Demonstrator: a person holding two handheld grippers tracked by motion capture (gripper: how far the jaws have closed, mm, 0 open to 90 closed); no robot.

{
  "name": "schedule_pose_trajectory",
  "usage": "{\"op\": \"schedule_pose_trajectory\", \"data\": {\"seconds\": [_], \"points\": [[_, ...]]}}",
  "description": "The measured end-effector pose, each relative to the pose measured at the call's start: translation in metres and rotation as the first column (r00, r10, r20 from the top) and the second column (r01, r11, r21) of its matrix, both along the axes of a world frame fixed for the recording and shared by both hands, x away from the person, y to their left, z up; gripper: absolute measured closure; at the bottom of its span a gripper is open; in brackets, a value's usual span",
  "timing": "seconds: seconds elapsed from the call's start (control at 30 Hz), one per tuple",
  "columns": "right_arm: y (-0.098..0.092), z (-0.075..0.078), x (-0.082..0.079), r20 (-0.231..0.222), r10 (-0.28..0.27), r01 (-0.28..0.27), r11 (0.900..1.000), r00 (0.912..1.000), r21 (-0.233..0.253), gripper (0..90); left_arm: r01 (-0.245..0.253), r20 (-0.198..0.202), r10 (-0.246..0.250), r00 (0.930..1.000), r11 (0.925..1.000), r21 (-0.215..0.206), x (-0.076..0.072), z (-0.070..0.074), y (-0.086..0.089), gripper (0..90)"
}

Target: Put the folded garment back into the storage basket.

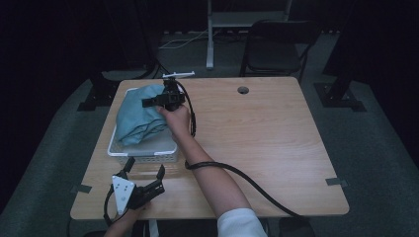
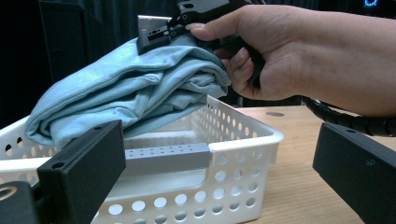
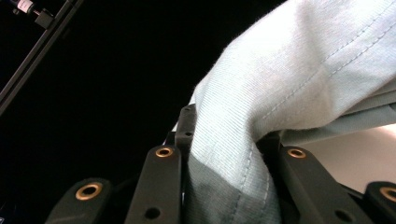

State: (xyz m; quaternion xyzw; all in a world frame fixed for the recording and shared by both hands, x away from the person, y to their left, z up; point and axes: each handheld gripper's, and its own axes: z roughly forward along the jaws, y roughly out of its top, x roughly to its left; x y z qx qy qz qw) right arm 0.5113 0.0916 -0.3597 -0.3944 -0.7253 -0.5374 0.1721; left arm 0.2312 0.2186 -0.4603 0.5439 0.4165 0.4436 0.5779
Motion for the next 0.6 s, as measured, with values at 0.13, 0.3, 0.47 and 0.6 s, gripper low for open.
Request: {"op": "schedule_pose_trajectory", "data": {"seconds": [0.13,0.3,0.47,0.6], "points": [[-0.0029,-0.0011,-0.0001,-0.008,0.002,-0.002,1.000,1.0000,0.006,72.4,0.000,0.000,0.000,1.0000,1.0000,0.000,0.0000,0.0000,0.0000,3.9],[-0.0034,-0.0028,-0.0009,-0.012,0.003,-0.003,1.000,0.9999,0.006,72.4,0.000,-0.002,0.000,1.0000,1.0000,0.004,0.0002,0.0001,-0.0003,3.8],[-0.0051,-0.0049,-0.0012,-0.019,0.006,-0.006,1.000,0.9998,0.003,72.5,0.000,-0.001,0.000,1.0000,1.0000,0.001,0.0002,0.0000,-0.0001,3.8],[-0.0087,-0.0069,-0.0022,-0.016,0.009,-0.009,1.000,0.9998,-0.014,72.4,-0.001,-0.004,0.001,1.0000,1.0000,0.003,0.0005,0.0001,-0.0003,3.8]]}}
